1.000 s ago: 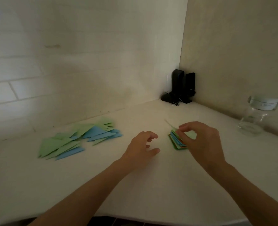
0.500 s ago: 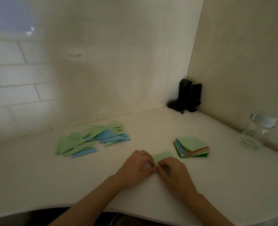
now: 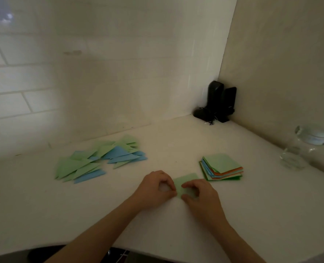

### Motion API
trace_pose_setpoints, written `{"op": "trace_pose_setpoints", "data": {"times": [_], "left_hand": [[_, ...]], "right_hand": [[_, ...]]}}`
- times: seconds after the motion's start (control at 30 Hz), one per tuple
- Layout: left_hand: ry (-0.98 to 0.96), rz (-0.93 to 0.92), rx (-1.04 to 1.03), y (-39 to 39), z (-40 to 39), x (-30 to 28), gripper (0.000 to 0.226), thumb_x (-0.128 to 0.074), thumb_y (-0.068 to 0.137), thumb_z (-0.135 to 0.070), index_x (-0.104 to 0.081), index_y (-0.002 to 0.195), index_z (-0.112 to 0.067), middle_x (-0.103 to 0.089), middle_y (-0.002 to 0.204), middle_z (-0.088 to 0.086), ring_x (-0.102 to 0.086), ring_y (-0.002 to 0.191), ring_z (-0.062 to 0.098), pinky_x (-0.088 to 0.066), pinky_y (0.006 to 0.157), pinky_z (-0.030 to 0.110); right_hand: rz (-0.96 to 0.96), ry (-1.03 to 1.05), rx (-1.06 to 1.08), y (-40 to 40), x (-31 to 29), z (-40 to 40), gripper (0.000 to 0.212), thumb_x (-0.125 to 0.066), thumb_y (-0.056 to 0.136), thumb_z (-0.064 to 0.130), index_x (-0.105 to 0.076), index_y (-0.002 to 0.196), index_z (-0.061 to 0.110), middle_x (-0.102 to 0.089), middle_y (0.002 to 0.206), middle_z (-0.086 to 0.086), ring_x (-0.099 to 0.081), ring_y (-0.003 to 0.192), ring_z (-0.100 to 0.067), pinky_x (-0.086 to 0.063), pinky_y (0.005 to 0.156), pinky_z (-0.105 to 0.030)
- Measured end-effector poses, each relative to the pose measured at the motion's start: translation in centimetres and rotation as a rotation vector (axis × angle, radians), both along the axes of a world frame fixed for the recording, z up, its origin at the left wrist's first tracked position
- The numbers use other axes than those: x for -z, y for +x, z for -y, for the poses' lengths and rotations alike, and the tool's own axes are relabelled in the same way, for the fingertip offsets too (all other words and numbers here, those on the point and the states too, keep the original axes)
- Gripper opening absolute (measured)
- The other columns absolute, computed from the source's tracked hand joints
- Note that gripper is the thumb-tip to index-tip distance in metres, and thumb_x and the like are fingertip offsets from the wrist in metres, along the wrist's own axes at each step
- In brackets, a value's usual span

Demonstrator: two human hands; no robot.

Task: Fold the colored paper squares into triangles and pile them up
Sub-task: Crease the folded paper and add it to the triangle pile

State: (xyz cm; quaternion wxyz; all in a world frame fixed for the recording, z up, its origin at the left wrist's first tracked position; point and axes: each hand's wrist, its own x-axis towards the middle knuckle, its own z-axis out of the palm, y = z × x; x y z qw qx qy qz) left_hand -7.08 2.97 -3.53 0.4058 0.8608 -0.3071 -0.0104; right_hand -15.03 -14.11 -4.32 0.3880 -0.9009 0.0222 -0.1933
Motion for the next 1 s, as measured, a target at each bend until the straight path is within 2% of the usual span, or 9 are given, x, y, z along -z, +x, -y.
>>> {"op": "trace_pose_setpoints", "data": {"times": [0.17,0.37,0.47,0.53,0.63,0.77,0.83,0.97,1.0], "left_hand": [[0.055,-0.046,0.040,0.6,-0.4,-0.7,0.019,-0.078,0.070,-0.022,-0.070,0.086,-0.030,-0.065,0.095,-0.011,-0.054,0.083,-0.008,-0.034,0.070,0.004],[0.066,-0.035,0.187,0.2,-1.7,-0.9,0.035,-0.061,0.069,-0.047,-0.061,0.103,-0.039,-0.059,0.110,-0.016,-0.051,0.102,-0.004,-0.037,0.085,0.008],[0.082,0.092,0.219,-0.2,-2.1,-0.7,0.038,-0.063,0.072,-0.035,-0.062,0.109,-0.029,-0.059,0.113,-0.010,-0.048,0.103,-0.002,-0.035,0.094,0.015],[0.065,0.195,0.222,-0.6,-2.3,-0.2,0.039,-0.063,0.073,-0.023,-0.064,0.112,-0.018,-0.060,0.115,-0.006,-0.047,0.107,0.004,-0.032,0.098,0.015],[0.117,0.311,0.194,-1.1,-2.1,0.1,0.032,-0.057,0.078,-0.020,-0.064,0.108,-0.015,-0.062,0.109,-0.002,-0.051,0.101,0.012,-0.038,0.091,0.018],[0.159,0.460,0.134,-1.6,-1.7,-0.1,0.020,-0.051,0.090,-0.026,-0.067,0.095,-0.016,-0.065,0.096,-0.003,-0.054,0.085,0.015,-0.043,0.076,0.026],[0.159,0.496,0.111,-2.0,-1.6,0.0,0.021,-0.049,0.092,-0.027,-0.067,0.091,-0.016,-0.064,0.092,-0.003,-0.054,0.080,0.017,-0.042,0.072,0.026],[0.200,0.569,0.068,-2.2,-1.3,-0.2,0.020,-0.046,0.095,-0.025,-0.062,0.088,-0.016,-0.061,0.084,-0.003,-0.050,0.078,0.016,-0.043,0.067,0.029],[0.216,0.577,0.069,-2.1,-1.1,-0.3,0.019,-0.046,0.095,-0.025,-0.061,0.089,-0.015,-0.060,0.084,-0.002,-0.051,0.078,0.018,-0.042,0.067,0.029]], "right_hand": [[-0.064,-0.037,-0.030,0.0,-0.1,0.6,0.018,-0.077,0.072,0.014,-0.074,0.090,0.019,-0.058,0.090,0.006,-0.054,0.076,0.002,-0.036,0.073,-0.001],[-0.081,-0.163,-0.074,1.2,-0.7,0.5,0.016,-0.077,0.074,0.031,-0.073,0.084,0.019,-0.055,0.091,0.000,-0.054,0.085,-0.014,-0.037,0.077,-0.016],[-0.075,-0.196,-0.153,1.5,-0.4,0.6,0.014,-0.073,0.075,0.026,-0.072,0.079,0.013,-0.057,0.090,-0.004,-0.056,0.083,-0.019,-0.040,0.078,-0.022],[-0.080,-0.200,-0.206,1.9,-0.4,0.9,0.019,-0.066,0.077,0.028,-0.072,0.079,0.010,-0.060,0.093,-0.005,-0.055,0.080,-0.015,-0.039,0.075,-0.019],[-0.136,-0.151,-0.312,2.2,-1.3,1.6,0.010,-0.065,0.086,0.019,-0.068,0.081,0.011,-0.058,0.102,0.001,-0.051,0.079,-0.004,-0.034,0.070,-0.005],[-0.129,-0.188,-0.388,2.4,-1.7,2.7,0.002,-0.069,0.083,0.022,-0.068,0.081,0.021,-0.058,0.105,0.007,-0.055,0.092,-0.005,-0.035,0.079,-0.004],[-0.076,-0.253,-0.368,2.2,-1.6,2.9,0.010,-0.073,0.078,0.025,-0.071,0.085,0.020,-0.059,0.102,0.005,-0.055,0.093,-0.004,-0.033,0.084,-0.002],[0.030,-0.294,-0.336,1.2,-1.3,3.0,0.021,-0.060,0.079,0.035,-0.073,0.078,0.018,-0.066,0.094,0.003,-0.062,0.084,-0.012,-0.049,0.079,-0.022],[0.035,-0.285,-0.331,0.9,-1.1,3.1,0.025,-0.057,0.079,0.037,-0.074,0.080,0.018,-0.067,0.096,0.003,-0.064,0.085,-0.014,-0.049,0.081,-0.023]]}}
